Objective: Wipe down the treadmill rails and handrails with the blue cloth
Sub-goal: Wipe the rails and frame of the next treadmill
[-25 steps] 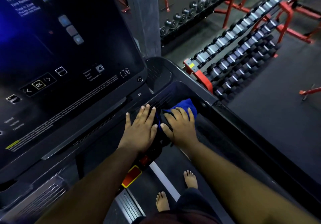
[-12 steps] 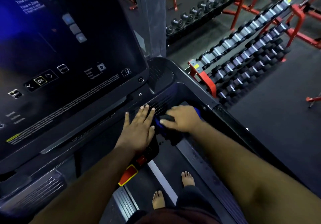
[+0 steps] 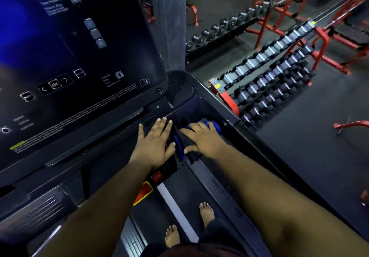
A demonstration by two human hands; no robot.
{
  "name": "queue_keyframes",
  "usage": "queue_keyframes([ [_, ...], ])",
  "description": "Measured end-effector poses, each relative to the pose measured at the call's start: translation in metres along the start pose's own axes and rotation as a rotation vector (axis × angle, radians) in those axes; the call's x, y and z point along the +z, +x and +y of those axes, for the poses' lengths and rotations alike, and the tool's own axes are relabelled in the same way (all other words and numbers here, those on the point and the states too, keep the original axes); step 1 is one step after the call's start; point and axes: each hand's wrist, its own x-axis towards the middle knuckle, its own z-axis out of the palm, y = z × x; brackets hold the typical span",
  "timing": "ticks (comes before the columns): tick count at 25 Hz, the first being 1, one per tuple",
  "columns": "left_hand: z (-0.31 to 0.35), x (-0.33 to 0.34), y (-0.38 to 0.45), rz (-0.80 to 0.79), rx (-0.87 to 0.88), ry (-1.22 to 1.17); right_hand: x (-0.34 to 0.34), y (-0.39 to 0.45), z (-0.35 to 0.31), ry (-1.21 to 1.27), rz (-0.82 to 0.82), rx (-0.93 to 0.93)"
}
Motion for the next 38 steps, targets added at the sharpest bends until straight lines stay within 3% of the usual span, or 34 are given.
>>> queue_keyframes([
  [3, 0.002, -0.002, -0.007, 0.053, 0.002, 0.068, -0.030, 0.005, -0.005, 0.061, -0.197, 0.104],
  [5, 0.004, -0.003, -0.014, 0.130, -0.006, 0.061, -0.031, -0.006, -0.020, 0.139, -0.028, 0.144],
  [7, 0.012, -0.001, -0.025, 0.229, 0.002, -0.010, -0.017, -0.034, -0.035, 0.266, 0.240, 0.153],
  [10, 0.045, 0.001, -0.045, 0.318, 0.029, -0.315, 0.001, -0.095, -0.051, 0.444, 0.540, 0.229],
  [12, 0.081, -0.001, -0.061, 0.240, 0.007, -0.674, 0.005, -0.136, -0.058, 0.450, 0.641, 0.290],
  [14, 0.122, -0.005, -0.079, 0.028, -0.059, -1.169, 0.007, -0.175, -0.062, 0.421, 0.670, 0.311],
  [16, 0.158, 0.001, -0.094, -0.125, -0.085, -1.471, 0.009, -0.208, -0.060, 0.485, 0.643, 0.309],
  [19, 0.211, 0.010, -0.107, -0.160, -0.122, -1.543, 0.019, -0.274, -0.035, 0.724, 0.584, 0.320],
  [21, 0.247, 0.010, -0.113, -0.203, -0.191, -1.621, 0.025, -0.321, -0.011, 0.894, 0.571, 0.449],
  [24, 0.305, 0.016, -0.124, -0.321, -0.264, -1.792, 0.024, -0.380, 0.019, 1.369, 0.438, 0.622],
  [27, 0.368, 0.031, -0.135, -0.298, -0.218, -1.745, 0.031, -0.432, 0.054, 1.543, 0.523, 0.620],
  [31, 0.428, 0.062, -0.131, -0.038, -0.140, -1.433, 0.034, -0.472, 0.106, 1.257, 0.733, 0.748],
  [34, 0.460, 0.077, -0.118, -0.008, -0.160, -1.200, 0.029, -0.477, 0.136, 0.867, 0.873, 0.786],
  [36, 0.470, 0.086, -0.105, -0.047, -0.179, -0.977, 0.039, -0.476, 0.147, 0.463, 0.787, 0.811],
  [38, 0.472, 0.094, -0.098, -0.103, -0.153, -0.782, 0.068, -0.475, 0.145, 0.164, 0.503, 0.703],
])
